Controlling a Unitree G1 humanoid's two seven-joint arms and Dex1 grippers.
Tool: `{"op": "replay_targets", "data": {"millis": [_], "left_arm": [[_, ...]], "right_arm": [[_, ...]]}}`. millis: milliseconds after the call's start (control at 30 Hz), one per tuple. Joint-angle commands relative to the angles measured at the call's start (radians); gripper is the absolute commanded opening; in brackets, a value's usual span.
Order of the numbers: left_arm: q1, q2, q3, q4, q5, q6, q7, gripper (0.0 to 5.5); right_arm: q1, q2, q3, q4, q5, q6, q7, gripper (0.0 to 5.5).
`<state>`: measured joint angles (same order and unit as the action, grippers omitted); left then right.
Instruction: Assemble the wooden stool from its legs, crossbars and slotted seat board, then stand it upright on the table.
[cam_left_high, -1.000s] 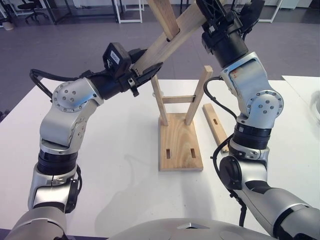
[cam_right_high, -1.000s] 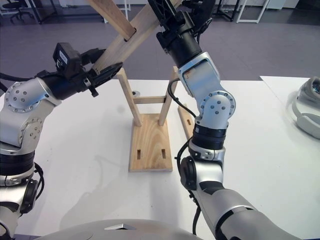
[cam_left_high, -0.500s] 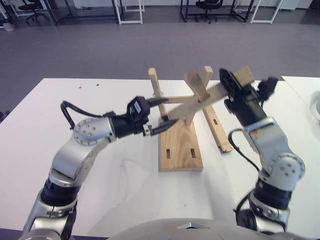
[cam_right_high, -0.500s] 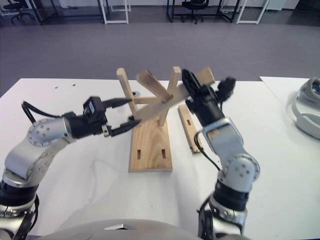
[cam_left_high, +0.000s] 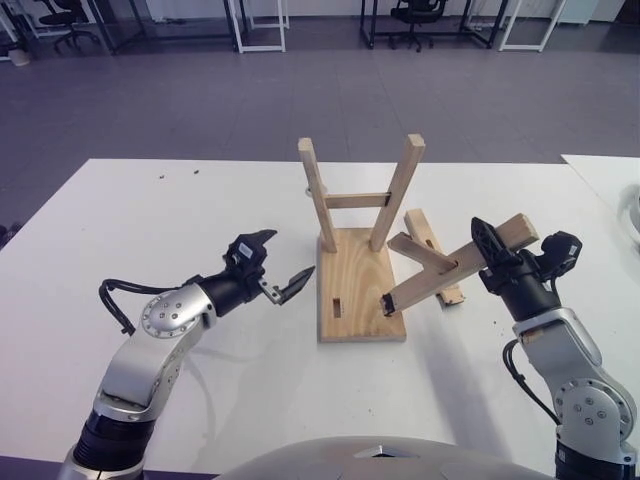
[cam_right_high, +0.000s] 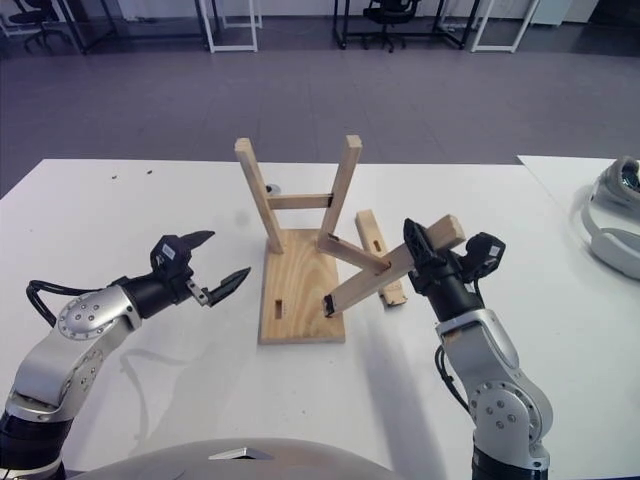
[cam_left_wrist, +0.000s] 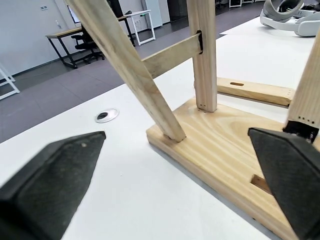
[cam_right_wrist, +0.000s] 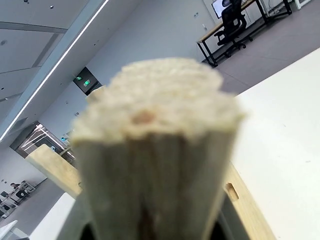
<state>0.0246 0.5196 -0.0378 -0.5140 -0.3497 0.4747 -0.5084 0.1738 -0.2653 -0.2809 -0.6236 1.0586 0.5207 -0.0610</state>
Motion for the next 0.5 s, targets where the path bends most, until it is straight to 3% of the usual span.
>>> {"op": "replay_targets", "data": {"millis": [33, 333, 500], "left_arm": [[-0.015, -0.016, 0.047, 0.003, 0.002, 0.010, 0.036, 5.25], [-0.045, -0.040, 0.046, 0.007, 0.005, 0.026, 0.054, 5.25], [-0.051, -0.049, 0.015, 0.006, 0.021, 0.035, 0.057, 5.25]], "right_arm": [[0.012, -0.098, 0.038, -0.056, -0.198, 0.025, -0.023, 1.06], [0.026, -0.231, 0.196, 0.074, -0.449, 0.081, 0.117, 1.05], [-0.013, -0.187, 0.228, 0.165, -0.455, 0.101, 0.117, 1.05]]}}
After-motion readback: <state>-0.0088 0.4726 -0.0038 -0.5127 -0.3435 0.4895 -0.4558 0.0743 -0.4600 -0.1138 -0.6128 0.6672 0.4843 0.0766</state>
